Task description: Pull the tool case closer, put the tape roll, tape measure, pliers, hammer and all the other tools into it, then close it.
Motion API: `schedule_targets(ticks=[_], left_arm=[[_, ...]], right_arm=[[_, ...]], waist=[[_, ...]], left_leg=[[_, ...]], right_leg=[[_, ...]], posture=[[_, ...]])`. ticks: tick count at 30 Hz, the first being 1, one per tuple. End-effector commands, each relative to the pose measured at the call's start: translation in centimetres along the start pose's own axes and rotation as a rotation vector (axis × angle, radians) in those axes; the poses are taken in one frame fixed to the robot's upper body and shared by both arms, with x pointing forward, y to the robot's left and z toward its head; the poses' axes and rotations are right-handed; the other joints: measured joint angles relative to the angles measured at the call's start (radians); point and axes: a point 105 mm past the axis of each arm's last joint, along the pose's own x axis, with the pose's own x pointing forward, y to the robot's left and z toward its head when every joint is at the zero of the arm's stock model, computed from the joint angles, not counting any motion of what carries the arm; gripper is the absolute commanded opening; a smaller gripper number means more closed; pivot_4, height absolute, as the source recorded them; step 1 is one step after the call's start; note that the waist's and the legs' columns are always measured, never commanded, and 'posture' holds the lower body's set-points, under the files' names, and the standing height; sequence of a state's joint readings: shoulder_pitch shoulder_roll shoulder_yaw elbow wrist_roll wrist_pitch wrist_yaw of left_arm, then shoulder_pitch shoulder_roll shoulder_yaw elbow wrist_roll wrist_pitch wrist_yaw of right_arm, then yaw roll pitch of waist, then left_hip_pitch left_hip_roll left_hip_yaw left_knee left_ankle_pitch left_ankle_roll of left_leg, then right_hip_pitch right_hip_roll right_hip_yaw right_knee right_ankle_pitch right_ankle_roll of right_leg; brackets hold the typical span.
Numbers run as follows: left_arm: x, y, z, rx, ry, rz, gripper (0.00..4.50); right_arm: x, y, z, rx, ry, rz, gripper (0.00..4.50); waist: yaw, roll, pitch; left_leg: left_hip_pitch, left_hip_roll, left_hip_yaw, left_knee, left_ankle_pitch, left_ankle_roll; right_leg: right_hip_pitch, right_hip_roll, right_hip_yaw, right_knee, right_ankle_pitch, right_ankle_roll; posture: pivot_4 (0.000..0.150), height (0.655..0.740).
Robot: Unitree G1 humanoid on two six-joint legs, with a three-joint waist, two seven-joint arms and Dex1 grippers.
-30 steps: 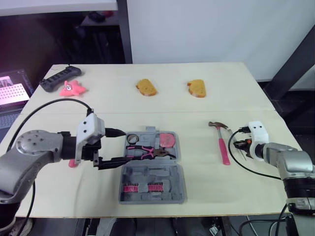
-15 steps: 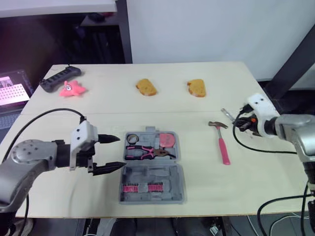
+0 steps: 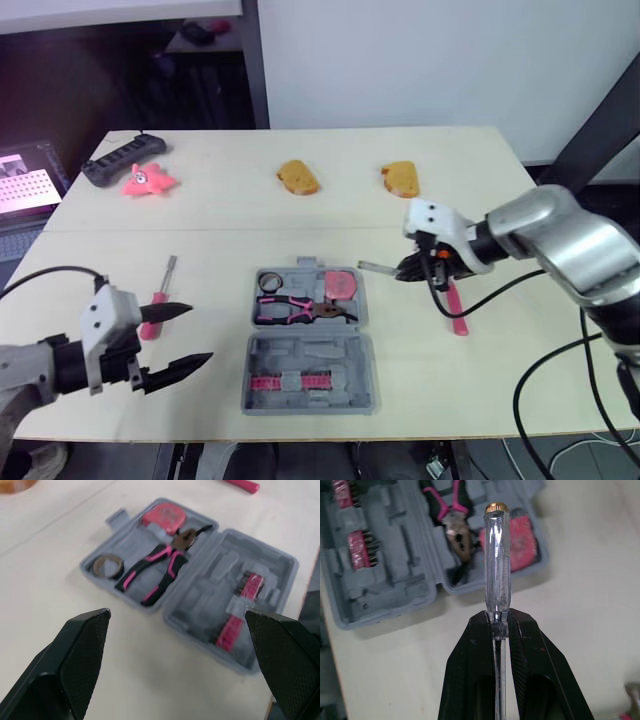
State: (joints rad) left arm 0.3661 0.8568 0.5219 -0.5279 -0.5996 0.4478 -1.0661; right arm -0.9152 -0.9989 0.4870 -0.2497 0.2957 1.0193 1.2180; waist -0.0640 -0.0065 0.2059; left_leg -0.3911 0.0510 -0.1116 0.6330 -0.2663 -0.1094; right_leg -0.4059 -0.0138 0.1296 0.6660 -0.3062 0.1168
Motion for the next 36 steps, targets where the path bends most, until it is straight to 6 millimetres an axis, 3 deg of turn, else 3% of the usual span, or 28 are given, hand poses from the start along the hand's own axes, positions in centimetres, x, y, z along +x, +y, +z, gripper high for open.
schedule_targets(ticks=[1, 10, 16, 25, 36], left_arm=[[-0.9, -0.4, 0.5, 0.052, -0.009, 0.047, 4.50], [-3.1, -1.2, -1.7, 0.002, -0.001, 0.198, 4.50], [-3.3, -2.9, -3.1, -0.037, 0.030, 0.179, 4.50], [-3.6, -3.1, -4.4, -0.042, 0.073, 0.166, 4.50], [-4.0, -3.7, -4.6, -0.046, 0.090, 0.170, 4.50]], right_arm=[[0.3, 0.1, 1.1, -0.051, 0.030, 0.027, 0.08], [5.0, 3.6, 3.5, -0.093, 0.115, 0.176, 0.08], [7.5, 6.0, 5.7, -0.169, 0.132, 0.225, 0.08], [12.1, 9.4, 9.1, -0.201, 0.114, 0.248, 0.08], [14.4, 9.3, 9.4, -0.165, 0.115, 0.199, 0.08]], waist=[[-0.003, 0.000, 0.000], [-0.006, 0.000, 0.000], [-0.006, -0.001, -0.001], [-0.011, -0.002, -0.001], [-0.012, -0.002, -0.002]], left_leg=[[0.000, 0.000, 0.000, 0.000, 0.000, 0.000], [0.000, 0.000, 0.000, -0.001, 0.000, 0.000], [-0.001, 0.000, 0.000, 0.000, 0.000, 0.000], [0.000, 0.001, 0.000, -0.001, 0.000, 0.000], [0.000, 0.001, 0.000, -0.001, 0.000, 0.000]], right_leg=[[0.000, 0.000, 0.000, 0.000, 0.000, 0.000], [-0.002, 0.000, 0.000, 0.000, 0.000, -0.001], [-0.002, 0.000, 0.000, 0.000, 0.000, -0.001], [-0.003, 0.001, 0.000, 0.002, 0.001, -0.002], [-0.003, 0.001, -0.001, 0.001, 0.001, -0.002]], posture=[[0.150, 0.7400], [0.150, 0.7400], [0.150, 0.7400], [0.150, 0.7400], [0.150, 0.7400]])
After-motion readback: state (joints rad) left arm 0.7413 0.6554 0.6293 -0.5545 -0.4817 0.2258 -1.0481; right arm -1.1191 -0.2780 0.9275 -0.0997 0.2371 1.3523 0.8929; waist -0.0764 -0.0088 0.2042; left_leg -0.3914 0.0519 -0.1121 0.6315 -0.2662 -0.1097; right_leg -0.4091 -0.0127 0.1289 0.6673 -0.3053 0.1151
